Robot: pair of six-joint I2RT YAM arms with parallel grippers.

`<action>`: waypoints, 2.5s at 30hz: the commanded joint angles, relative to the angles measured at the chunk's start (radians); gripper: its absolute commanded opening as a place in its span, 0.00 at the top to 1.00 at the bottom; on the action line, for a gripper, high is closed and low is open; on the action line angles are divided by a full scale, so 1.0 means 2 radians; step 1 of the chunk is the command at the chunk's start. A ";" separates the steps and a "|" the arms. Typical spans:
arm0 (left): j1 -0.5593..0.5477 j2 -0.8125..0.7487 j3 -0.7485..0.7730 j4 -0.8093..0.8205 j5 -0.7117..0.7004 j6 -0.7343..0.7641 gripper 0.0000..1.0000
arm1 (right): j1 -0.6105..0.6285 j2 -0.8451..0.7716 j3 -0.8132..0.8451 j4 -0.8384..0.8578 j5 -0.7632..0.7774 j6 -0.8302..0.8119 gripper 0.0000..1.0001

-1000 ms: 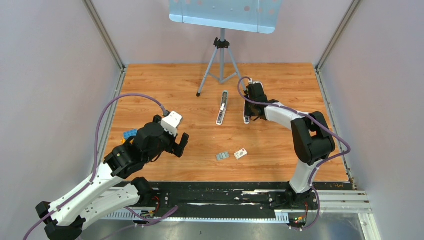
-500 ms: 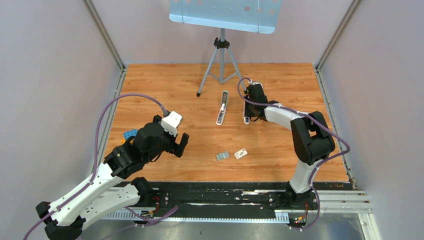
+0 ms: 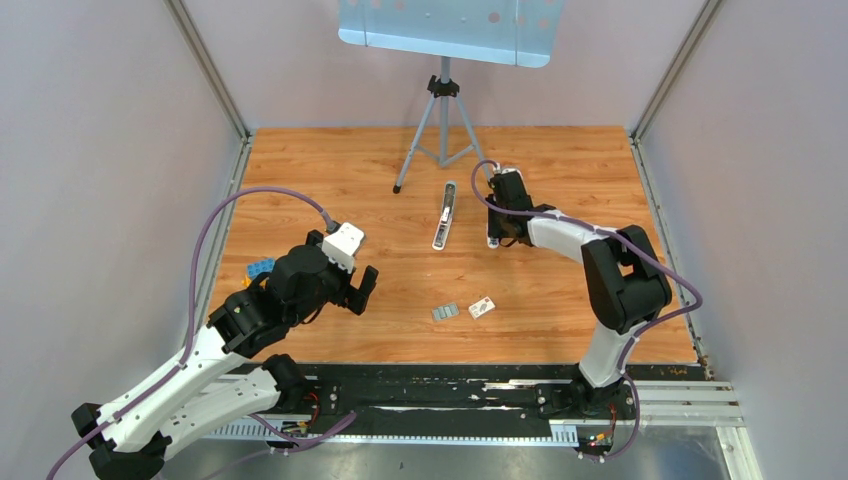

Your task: Load the staples into the stapler

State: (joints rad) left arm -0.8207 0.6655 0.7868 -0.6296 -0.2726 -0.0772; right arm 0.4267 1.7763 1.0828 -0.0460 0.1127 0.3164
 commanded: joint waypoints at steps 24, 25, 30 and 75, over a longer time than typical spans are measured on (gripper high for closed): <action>-0.002 -0.005 -0.005 0.007 0.002 0.006 0.00 | 0.008 -0.017 0.007 -0.028 -0.011 -0.017 0.72; -0.002 -0.004 -0.005 0.007 0.002 0.006 0.00 | 0.008 -0.014 0.009 -0.029 -0.013 -0.018 0.72; -0.001 -0.001 -0.005 0.007 0.002 0.007 0.00 | 0.008 0.002 0.023 -0.034 -0.026 -0.021 0.75; -0.001 -0.005 -0.005 0.008 0.006 0.008 0.00 | 0.026 0.015 0.061 -0.098 0.033 -0.026 0.87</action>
State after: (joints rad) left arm -0.8207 0.6647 0.7868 -0.6300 -0.2703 -0.0761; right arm 0.4625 1.8427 1.1851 -0.1986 0.1589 0.2710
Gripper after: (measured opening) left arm 0.997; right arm 0.130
